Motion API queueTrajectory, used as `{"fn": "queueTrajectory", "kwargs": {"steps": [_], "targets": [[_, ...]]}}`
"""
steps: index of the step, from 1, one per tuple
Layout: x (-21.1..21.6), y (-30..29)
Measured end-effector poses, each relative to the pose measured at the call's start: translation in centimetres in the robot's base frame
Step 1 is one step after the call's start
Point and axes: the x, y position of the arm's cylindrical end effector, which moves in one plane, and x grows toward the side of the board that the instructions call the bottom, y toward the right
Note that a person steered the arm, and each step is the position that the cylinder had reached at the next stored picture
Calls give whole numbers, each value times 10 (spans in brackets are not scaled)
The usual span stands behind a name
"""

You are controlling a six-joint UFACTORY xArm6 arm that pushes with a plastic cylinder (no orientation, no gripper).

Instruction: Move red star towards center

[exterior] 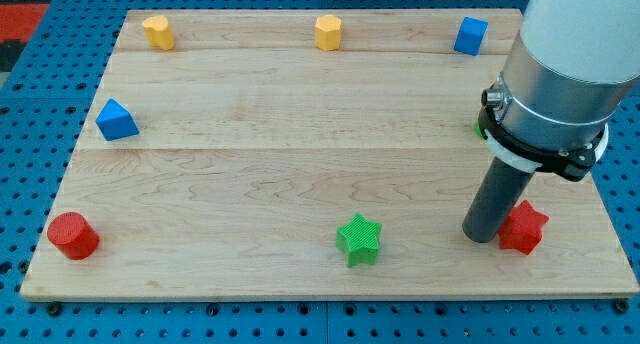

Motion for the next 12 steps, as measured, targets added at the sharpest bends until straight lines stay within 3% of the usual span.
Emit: {"fn": "queueTrajectory", "kwargs": {"steps": [1, 2, 4, 5, 6, 7, 8, 9, 10, 11, 12], "targets": [[-1, 0], [-39, -28], [-59, -32], [-68, -16], [-68, 37], [-55, 78], [-5, 72], [11, 41], [11, 45], [28, 103], [49, 89]]}}
